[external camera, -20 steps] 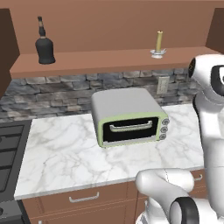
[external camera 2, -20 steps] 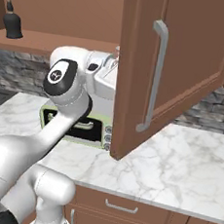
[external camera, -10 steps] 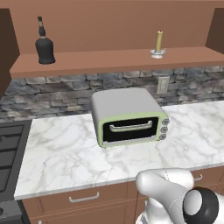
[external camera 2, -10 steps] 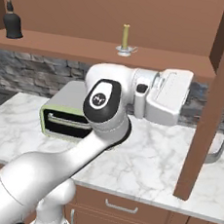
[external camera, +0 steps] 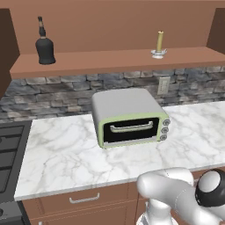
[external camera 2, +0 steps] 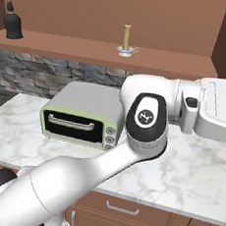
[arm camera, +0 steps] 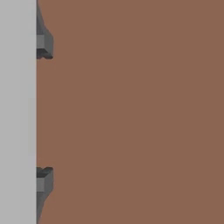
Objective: Get the candle and the liquor from the cabinet and move them to the dining counter.
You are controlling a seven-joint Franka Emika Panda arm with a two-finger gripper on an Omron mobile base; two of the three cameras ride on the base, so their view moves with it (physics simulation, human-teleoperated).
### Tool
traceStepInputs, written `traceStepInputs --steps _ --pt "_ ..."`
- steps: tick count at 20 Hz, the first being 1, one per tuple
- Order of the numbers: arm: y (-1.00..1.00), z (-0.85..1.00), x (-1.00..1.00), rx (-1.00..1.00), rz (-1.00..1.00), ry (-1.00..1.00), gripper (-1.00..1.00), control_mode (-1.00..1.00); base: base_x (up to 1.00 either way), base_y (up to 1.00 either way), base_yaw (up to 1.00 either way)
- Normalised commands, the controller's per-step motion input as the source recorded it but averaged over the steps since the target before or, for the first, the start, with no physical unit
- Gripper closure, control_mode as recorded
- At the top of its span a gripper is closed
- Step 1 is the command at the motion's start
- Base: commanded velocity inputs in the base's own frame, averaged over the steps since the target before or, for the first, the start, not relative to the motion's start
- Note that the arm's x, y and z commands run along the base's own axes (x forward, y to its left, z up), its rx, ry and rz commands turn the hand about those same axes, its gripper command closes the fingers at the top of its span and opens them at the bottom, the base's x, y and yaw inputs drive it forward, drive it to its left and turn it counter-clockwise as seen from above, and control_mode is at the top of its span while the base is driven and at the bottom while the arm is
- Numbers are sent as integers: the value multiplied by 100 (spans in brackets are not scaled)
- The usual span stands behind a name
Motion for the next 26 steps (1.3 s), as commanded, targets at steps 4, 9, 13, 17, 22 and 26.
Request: traceStepInputs --steps 4,9,13,17,22,26 --pt "-59 0 12 4 13 0 -100 -100 0 0 0" --pt "-32 0 5 1 11 0 -100 -100 0 0 0" --pt "0 0 0 0 0 0 -100 -100 0 0 0" --pt "0 0 -1 0 1 0 -100 -100 0 0 0" --pt "44 0 -3 0 5 0 -100 -100 0 0 0" --pt "98 0 -4 -1 12 1 -100 -100 0 0 0"
